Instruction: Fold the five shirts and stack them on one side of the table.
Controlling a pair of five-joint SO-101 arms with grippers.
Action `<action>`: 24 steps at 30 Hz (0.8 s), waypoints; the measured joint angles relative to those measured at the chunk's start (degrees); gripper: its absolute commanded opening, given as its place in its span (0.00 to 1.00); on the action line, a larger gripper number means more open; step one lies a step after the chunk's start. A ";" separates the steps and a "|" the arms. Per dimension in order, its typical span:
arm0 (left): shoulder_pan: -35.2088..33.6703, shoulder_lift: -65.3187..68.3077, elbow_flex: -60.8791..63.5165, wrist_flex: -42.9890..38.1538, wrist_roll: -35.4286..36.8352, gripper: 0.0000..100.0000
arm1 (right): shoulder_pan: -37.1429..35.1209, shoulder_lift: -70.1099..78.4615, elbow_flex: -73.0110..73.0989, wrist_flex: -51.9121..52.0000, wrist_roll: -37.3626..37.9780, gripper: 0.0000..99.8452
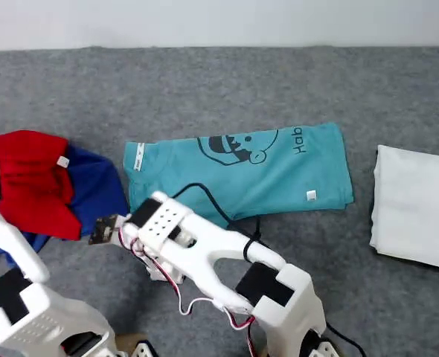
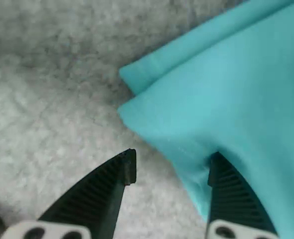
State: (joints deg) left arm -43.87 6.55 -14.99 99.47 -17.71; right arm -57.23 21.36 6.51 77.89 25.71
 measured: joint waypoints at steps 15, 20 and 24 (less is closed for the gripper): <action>0.00 0.00 0.00 0.00 0.00 0.01 | 3.87 -3.08 5.80 -12.13 0.09 0.01; 0.00 0.00 0.00 0.00 0.00 0.01 | 3.96 -2.90 3.43 -9.14 0.09 0.01; 0.00 0.00 0.00 0.00 0.00 0.01 | 3.96 -2.81 -0.88 -4.31 0.09 0.01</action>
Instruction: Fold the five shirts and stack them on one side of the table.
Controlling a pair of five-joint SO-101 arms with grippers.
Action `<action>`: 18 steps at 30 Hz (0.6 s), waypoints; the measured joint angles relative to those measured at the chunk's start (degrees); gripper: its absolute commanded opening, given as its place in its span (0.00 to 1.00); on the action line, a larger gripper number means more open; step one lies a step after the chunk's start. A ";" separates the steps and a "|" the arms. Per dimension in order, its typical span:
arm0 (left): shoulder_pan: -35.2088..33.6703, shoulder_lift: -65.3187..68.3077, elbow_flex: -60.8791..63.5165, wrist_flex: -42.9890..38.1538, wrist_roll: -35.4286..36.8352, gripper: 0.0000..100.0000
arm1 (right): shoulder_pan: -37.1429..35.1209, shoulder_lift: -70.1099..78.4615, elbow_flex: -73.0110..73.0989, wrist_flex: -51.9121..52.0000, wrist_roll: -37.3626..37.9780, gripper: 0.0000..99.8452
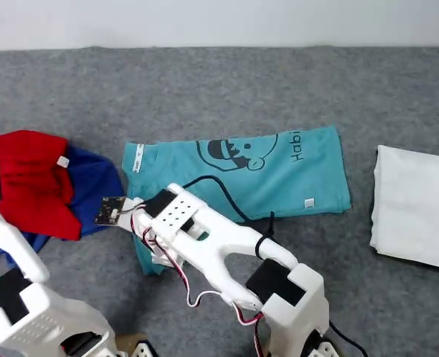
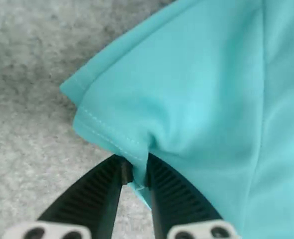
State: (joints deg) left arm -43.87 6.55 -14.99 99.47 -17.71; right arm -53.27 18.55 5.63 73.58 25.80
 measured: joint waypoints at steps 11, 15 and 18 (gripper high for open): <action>0.00 0.00 0.00 0.00 0.00 0.01 | 8.26 6.51 -20.92 4.04 2.99 0.01; 0.00 0.00 0.09 0.00 0.00 0.01 | 11.87 13.89 -29.01 4.04 5.10 0.01; 0.00 0.00 0.26 0.00 0.00 0.01 | 14.07 20.40 -35.87 4.04 5.45 0.02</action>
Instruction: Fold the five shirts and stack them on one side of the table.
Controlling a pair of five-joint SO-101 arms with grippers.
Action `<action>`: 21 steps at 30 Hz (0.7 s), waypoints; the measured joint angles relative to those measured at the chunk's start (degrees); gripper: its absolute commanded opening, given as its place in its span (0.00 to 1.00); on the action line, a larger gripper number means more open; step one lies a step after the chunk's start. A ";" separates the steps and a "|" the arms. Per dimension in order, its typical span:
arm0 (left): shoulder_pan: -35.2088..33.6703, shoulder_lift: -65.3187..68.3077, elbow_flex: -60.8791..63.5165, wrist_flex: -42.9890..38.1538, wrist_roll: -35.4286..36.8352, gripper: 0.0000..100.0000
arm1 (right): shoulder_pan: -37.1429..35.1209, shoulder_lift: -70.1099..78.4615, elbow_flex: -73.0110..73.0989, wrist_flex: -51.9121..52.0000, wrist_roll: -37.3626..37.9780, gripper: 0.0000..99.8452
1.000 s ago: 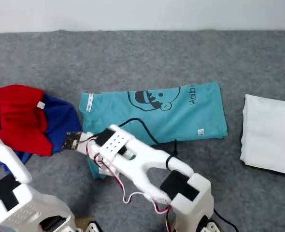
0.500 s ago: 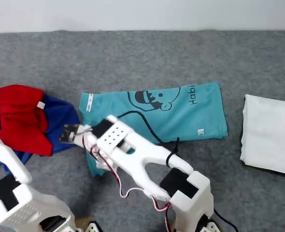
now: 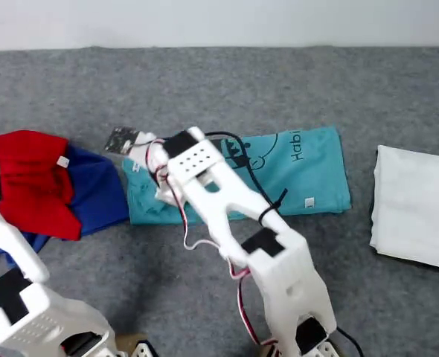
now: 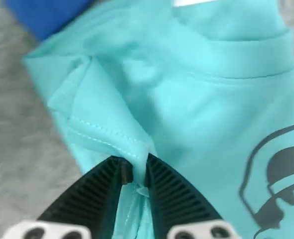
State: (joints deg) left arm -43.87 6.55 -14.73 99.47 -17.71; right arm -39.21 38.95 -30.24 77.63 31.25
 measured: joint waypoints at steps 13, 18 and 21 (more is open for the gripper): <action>0.00 -0.18 4.31 -0.09 0.00 0.01 | 4.66 14.07 -29.63 11.08 -5.10 0.15; 0.00 -0.18 4.31 -0.09 0.00 0.01 | 4.04 14.15 -40.88 20.04 -5.54 0.01; 0.00 -0.18 4.31 -0.09 0.00 0.01 | 2.11 14.15 -42.81 22.86 -5.54 0.01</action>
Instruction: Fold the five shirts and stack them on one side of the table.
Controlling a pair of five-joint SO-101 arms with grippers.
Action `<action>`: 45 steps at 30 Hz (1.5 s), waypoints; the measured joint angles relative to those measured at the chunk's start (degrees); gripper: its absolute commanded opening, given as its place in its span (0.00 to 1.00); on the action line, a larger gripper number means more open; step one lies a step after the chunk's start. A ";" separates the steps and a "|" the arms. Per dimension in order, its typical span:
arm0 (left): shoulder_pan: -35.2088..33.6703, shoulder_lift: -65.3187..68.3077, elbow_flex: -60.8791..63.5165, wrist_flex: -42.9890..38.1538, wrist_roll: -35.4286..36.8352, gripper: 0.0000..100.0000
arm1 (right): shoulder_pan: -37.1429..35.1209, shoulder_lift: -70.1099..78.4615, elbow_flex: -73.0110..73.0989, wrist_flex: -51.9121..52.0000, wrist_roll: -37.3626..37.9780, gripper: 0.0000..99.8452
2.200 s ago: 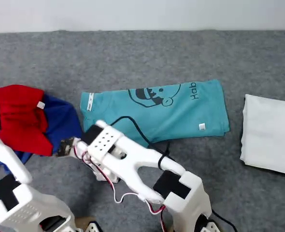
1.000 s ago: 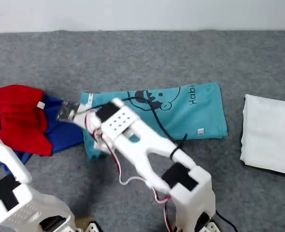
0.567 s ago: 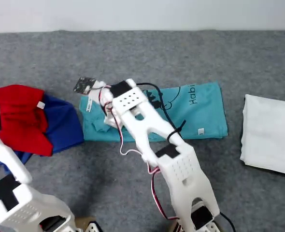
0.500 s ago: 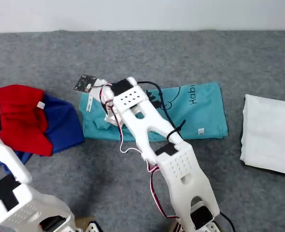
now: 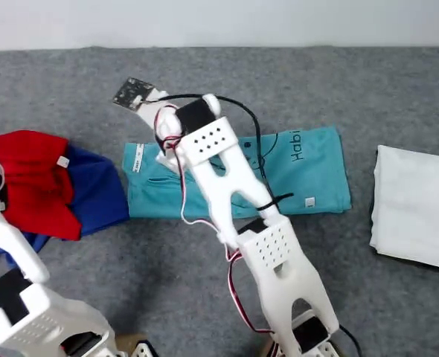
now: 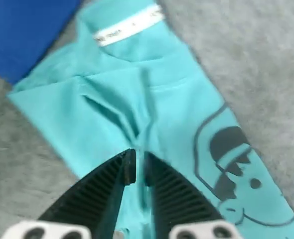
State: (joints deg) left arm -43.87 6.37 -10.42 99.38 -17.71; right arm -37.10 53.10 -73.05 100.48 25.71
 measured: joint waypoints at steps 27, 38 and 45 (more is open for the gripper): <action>0.00 0.00 0.00 0.00 0.00 0.01 | 1.41 12.48 -4.04 -4.84 4.57 0.01; 0.00 0.00 0.00 0.00 0.00 0.01 | 0.44 4.13 5.01 0.00 -3.34 0.01; 0.00 0.00 0.09 0.00 0.00 0.01 | 5.19 2.29 18.29 -0.35 -3.34 0.01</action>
State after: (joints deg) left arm -43.87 6.37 -10.33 99.38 -17.71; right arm -31.91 55.38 -54.77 100.13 22.37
